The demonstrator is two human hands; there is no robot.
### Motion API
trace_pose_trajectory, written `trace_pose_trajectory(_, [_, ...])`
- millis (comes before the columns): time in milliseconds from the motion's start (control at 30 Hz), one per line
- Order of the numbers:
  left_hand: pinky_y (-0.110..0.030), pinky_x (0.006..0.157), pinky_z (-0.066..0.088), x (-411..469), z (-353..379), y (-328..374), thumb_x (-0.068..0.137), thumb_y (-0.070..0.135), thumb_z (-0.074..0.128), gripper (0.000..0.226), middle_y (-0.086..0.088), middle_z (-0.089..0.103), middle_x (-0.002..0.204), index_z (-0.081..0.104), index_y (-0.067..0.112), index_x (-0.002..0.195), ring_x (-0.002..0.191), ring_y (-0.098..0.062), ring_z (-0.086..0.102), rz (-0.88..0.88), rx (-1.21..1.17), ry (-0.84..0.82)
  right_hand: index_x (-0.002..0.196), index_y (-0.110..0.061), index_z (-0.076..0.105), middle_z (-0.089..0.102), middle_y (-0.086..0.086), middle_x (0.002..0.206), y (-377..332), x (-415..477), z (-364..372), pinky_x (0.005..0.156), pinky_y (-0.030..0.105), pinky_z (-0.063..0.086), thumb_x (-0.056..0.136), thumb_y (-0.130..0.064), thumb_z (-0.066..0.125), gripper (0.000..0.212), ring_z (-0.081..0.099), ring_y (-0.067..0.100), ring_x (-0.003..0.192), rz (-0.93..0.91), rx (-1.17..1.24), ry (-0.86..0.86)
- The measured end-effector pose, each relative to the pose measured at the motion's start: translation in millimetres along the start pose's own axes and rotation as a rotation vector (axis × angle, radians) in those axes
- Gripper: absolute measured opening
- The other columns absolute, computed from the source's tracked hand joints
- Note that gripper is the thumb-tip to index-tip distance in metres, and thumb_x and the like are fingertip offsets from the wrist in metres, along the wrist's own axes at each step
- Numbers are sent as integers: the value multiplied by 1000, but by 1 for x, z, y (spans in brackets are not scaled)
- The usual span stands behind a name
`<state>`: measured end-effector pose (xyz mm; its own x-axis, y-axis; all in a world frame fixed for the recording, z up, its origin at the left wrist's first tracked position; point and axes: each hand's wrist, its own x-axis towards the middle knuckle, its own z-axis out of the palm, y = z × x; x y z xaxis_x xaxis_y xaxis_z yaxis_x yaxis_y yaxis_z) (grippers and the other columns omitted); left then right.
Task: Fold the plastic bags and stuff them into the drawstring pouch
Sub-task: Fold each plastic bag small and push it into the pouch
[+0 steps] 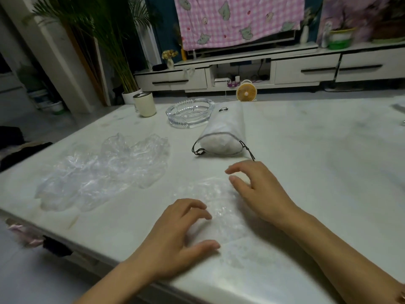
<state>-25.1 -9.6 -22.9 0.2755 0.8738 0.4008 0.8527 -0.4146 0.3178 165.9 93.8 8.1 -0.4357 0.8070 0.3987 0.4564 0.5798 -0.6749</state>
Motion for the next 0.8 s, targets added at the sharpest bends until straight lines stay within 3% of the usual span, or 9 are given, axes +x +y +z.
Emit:
trace_pose_trajectory(100, [-19, 87, 39, 0, 2, 1, 86, 59, 52, 31, 14, 56, 108, 55, 32, 101, 102, -3, 51, 25, 28, 18, 95, -24, 63, 63, -13, 98, -10, 1, -19, 86, 19, 43, 82, -24, 71, 16, 56, 1, 93, 66, 229, -298])
trace_pose_trajectory(233, [-27, 72, 43, 12, 1, 0, 89, 46, 44, 27, 13, 62, 85, 61, 26, 86, 79, -6, 56, -85, 9, 69, 120, -31, 47, 44, -14, 121, -4, -8, -24, 97, 17, 34, 65, -39, 83, 66, 41, 2, 113, 95, -135, -715])
trace_pose_trajectory(300, [-24, 69, 45, 21, -4, -2, 86, 50, 46, 30, 11, 65, 76, 63, 26, 78, 72, -5, 58, -240, -155, 123, 112, -29, 51, 48, -9, 113, 4, -5, -20, 92, 20, 35, 74, -30, 78, 47, 42, 6, 106, 46, -124, -640])
trace_pose_trajectory(367, [-17, 67, 45, 28, -11, -3, 89, 46, 56, 30, 10, 68, 74, 65, 22, 75, 70, -2, 60, -362, -393, 136, 88, -26, 56, 54, -12, 85, 11, 1, -17, 74, 23, 37, 84, -24, 69, 13, 48, 4, 80, 58, -29, -459])
trace_pose_trajectory(467, [-10, 76, 45, 23, -21, -7, 80, 45, 69, 27, 13, 71, 89, 66, 20, 89, 83, 2, 64, -417, -599, 94, 64, -19, 56, 52, -13, 54, 18, 7, -12, 56, 21, 33, 92, -31, 57, 31, 42, 1, 52, 226, 153, -271])
trace_pose_trajectory(567, [-6, 81, 42, 12, -18, -10, 66, 48, 71, 35, 21, 67, 98, 63, 29, 93, 91, 10, 60, -432, -435, 124, 65, -15, 64, 65, 2, 67, 15, 12, -6, 62, 25, 40, 93, -40, 53, 38, 53, 11, 60, 311, 165, -168])
trace_pose_trajectory(633, [-7, 72, 42, 16, -11, -10, 80, 32, 71, 10, 20, 67, 85, 64, 25, 81, 78, 8, 60, -456, -348, 231, 61, -8, 59, 58, 2, 59, 12, 13, 2, 59, 28, 38, 92, -47, 51, 50, 51, 16, 57, 349, 103, -71])
trace_pose_trajectory(700, [-16, 61, 40, 28, -3, -10, 90, 24, 61, 22, 6, 63, 67, 61, 14, 70, 62, -1, 54, -513, -303, 315, 53, -9, 41, 47, 3, 53, 10, 12, 9, 54, 32, 31, 93, -50, 46, 57, 43, 22, 55, 351, -50, 26])
trace_pose_trajectory(800, [-28, 56, 32, 49, 4, -15, 95, 34, 50, 38, 2, 53, 59, 56, 7, 69, 64, -17, 50, -652, -104, 277, 52, -16, 29, 39, 3, 55, 10, 10, 16, 55, 34, 28, 97, -46, 39, 55, 40, 28, 60, 357, -308, 48])
